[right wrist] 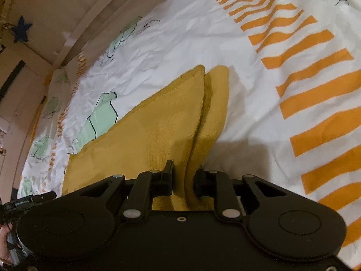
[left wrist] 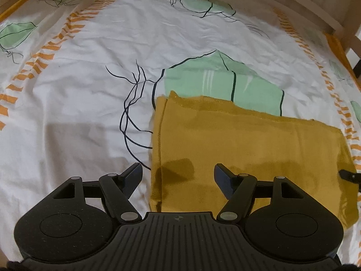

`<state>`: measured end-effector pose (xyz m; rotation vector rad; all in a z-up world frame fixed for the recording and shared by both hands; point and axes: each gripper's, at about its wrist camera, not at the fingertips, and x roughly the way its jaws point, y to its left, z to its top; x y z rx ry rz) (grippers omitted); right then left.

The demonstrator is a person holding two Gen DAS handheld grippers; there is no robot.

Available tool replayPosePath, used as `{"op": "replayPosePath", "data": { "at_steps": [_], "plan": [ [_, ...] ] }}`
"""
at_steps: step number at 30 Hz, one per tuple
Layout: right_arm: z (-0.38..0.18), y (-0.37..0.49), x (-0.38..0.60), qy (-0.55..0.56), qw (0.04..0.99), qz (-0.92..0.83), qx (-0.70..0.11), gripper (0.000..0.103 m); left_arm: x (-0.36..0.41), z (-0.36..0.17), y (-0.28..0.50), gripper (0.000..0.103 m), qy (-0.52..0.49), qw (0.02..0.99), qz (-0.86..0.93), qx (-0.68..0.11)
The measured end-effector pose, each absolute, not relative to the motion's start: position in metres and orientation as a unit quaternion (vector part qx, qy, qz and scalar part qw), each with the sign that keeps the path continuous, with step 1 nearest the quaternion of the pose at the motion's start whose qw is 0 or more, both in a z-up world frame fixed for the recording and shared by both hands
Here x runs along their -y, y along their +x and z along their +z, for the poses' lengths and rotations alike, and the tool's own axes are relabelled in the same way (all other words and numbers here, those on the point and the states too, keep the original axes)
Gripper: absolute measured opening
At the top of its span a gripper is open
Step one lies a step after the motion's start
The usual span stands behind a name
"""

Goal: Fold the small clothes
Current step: 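Lift the held edge and fold it over the sweater with the right gripper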

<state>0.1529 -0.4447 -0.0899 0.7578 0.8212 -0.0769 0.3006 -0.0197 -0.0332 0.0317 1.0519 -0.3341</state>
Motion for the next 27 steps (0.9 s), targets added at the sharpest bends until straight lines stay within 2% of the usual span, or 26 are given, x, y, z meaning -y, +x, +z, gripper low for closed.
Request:
{"op": "replayPosePath", "data": {
  "at_steps": [14,27],
  "plan": [
    [-0.013,0.181,0.371,0.305,0.873,-0.008,-0.381,0.024,0.0,-0.022,0.306,0.069,-0.019,0.842,-0.181,-0.508],
    [-0.026,0.232,0.267,0.297,0.868,0.042,-0.397,0.023,-0.041,-0.022,0.316,0.069,-0.018,0.845,-0.154,-0.512]
  ]
}}
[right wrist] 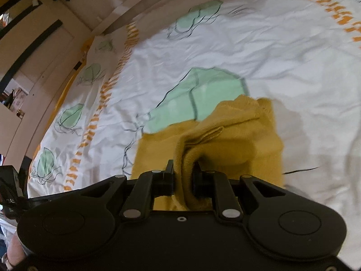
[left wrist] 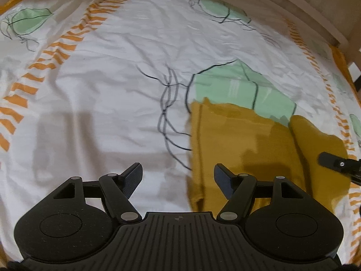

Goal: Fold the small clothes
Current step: 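Lift the held edge and fold it over the sweater with the right gripper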

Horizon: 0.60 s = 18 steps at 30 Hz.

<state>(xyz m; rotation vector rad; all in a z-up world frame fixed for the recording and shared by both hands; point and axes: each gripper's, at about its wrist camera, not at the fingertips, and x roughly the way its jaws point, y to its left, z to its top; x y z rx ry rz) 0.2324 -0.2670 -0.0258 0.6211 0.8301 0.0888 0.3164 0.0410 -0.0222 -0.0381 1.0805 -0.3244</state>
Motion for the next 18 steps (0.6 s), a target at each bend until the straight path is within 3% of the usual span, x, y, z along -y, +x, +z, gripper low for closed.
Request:
{"op": "replayPosePath", "data": {
  "at_steps": [18],
  "plan": [
    [-0.046,0.261,0.173,0.222,0.882,0.055,-0.413,0.025,-0.059,-0.022,0.325,0.069,-0.043,0.842,-0.145,-0.518]
  ]
}}
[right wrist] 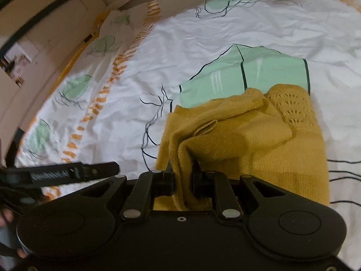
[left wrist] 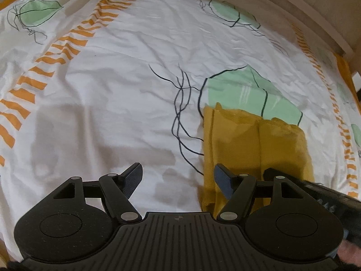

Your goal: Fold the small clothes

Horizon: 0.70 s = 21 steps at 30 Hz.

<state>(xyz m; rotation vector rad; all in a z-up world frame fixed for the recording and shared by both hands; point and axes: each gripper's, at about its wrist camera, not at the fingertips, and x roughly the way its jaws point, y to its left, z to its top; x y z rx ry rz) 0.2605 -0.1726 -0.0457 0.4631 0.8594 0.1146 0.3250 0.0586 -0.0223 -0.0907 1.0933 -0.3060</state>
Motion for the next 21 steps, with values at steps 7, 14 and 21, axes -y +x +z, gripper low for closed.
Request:
{"op": "replayPosePath", "data": {
  "at_steps": [7,14,21],
  "plan": [
    [-0.055,0.26,0.154,0.206,0.891,0.059,-0.401,0.04,-0.064,-0.025,0.329,0.069,-0.049,0.84,-0.137,-0.522],
    [-0.048,0.257,0.147,0.219,0.897,0.118,-0.366,0.041,-0.063,-0.024,0.329,0.069,-0.047,0.842,-0.139,-0.519],
    [-0.029,0.242,0.16,0.222,0.908,0.132,-0.33,0.041,-0.064,-0.025,0.329,0.069,-0.045,0.843,-0.134,-0.519]
  ]
}}
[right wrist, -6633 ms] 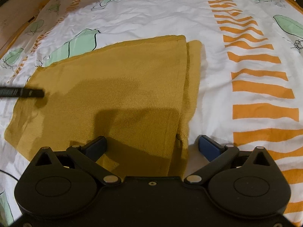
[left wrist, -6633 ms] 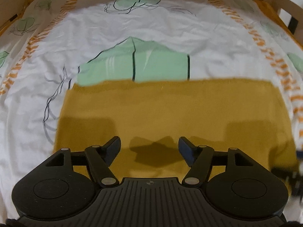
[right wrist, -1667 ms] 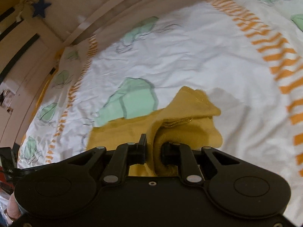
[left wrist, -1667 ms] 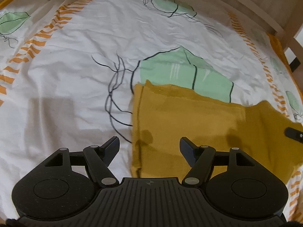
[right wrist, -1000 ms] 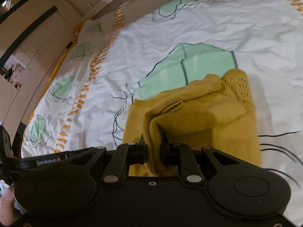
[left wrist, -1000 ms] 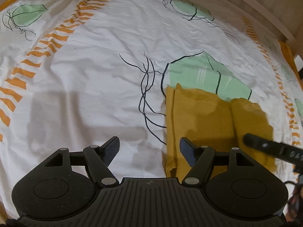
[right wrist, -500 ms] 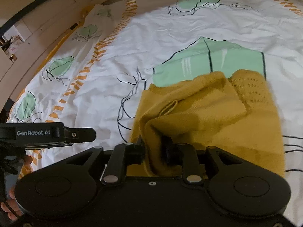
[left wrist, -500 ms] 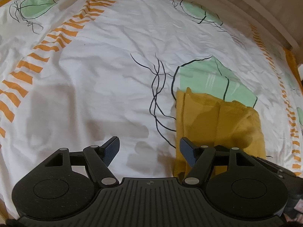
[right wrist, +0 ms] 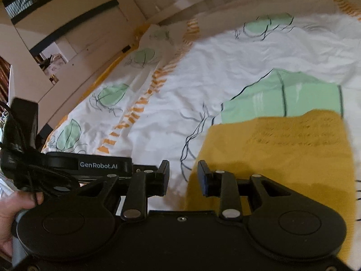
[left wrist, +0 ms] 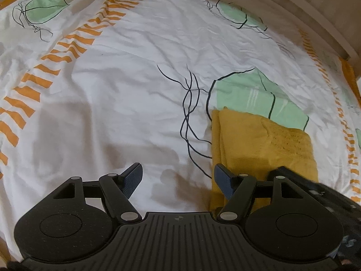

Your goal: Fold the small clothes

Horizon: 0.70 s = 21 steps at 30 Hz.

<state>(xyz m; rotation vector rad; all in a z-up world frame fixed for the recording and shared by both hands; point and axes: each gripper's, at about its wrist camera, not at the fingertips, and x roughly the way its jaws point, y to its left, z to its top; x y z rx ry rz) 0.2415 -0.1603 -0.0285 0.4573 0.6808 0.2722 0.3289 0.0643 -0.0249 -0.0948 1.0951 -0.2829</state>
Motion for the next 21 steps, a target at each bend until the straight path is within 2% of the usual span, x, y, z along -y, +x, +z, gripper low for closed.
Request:
{"op": "replayPosePath", "data": {
  "at_steps": [5,15,21],
  "plan": [
    [-0.027,0.225,0.185,0.223,0.915,0.101,-0.32,0.048,-0.06,-0.025,0.329,0.069,-0.042,0.843,-0.137,-0.518],
    [-0.059,0.2,0.162,0.149,0.915,0.101,-0.361,0.048,-0.034,-0.028,0.318,0.069,-0.009,0.848,-0.164,-0.503],
    [-0.067,0.174,0.131,0.1,0.924,0.138,-0.343,0.048,-0.019,-0.038,0.314,0.069,0.008,0.842,-0.183,-0.508]
  ]
}}
